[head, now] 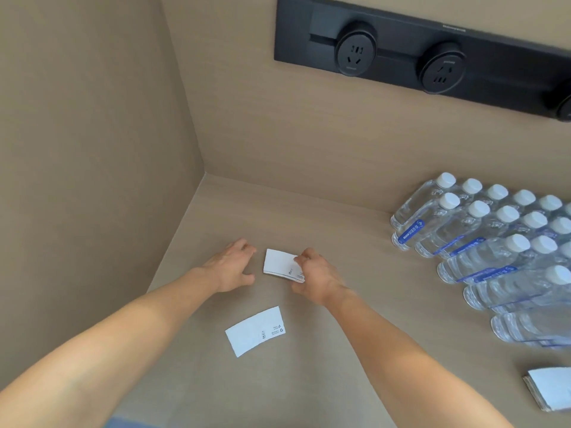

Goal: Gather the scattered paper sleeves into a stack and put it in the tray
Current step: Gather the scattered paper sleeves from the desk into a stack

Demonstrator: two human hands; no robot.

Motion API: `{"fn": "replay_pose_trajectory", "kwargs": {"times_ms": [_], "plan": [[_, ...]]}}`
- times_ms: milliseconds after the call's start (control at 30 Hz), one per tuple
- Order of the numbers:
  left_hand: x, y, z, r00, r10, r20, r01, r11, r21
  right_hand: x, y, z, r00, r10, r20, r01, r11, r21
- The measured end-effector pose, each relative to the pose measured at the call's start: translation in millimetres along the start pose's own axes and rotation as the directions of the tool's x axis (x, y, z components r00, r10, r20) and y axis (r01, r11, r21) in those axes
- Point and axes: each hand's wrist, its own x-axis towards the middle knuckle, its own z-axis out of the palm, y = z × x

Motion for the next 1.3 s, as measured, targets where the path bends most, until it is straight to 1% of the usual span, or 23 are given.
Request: {"fn": "replay_pose_trajectory", "kwargs": {"times_ms": [133, 267, 433, 533, 667, 800, 933, 1133, 1300], "plan": [[-27.3, -2.9, 11.7, 0.997, -0.072, -0.028, 0.071, 0.997, -0.024, -2.9, -16.0, 2.7, 0.991, -0.101, 0.082, 0.101, 0.995, 0.001], [-55.4, -2.5, 29.1, 0.988, -0.149, -0.036, 0.146, 0.986, -0.078, -9.8, -25.4, 13.1, 0.971, -0.189, 0.146, 0.197, 0.980, -0.040], [-83.6, 5.9, 55.4, 0.973, -0.230, 0.014, 0.230, 0.968, -0.100, -18.1, -27.0, 28.4, 0.942, -0.246, 0.230, 0.274, 0.956, -0.102], [-97.5, 15.8, 71.7, 0.963, -0.268, 0.026, 0.269, 0.954, -0.130, -23.2, -25.4, 39.7, 0.926, -0.291, 0.241, 0.333, 0.930, -0.154], [-107.9, 30.1, 90.3, 0.946, -0.324, -0.027, 0.316, 0.935, -0.163, -30.2, -17.6, 53.6, 0.898, -0.327, 0.294, 0.383, 0.910, -0.160], [-109.5, 35.1, 97.5, 0.935, -0.346, -0.077, 0.325, 0.923, -0.206, -34.9, -15.7, 58.2, 0.913, -0.317, 0.258, 0.364, 0.918, -0.158], [-109.3, 39.4, 105.2, 0.928, -0.363, -0.090, 0.334, 0.912, -0.237, -41.6, -15.0, 61.7, 0.917, -0.311, 0.248, 0.353, 0.924, -0.149], [-105.0, 39.4, 98.0, 0.948, -0.315, -0.036, 0.309, 0.943, -0.128, -51.8, -11.1, 55.0, 0.931, -0.280, 0.233, 0.318, 0.937, -0.143], [-83.1, 41.4, 68.0, 0.975, -0.218, -0.036, 0.215, 0.975, -0.054, -52.3, -2.5, 36.9, 0.963, -0.211, 0.166, 0.227, 0.971, -0.081]]}}
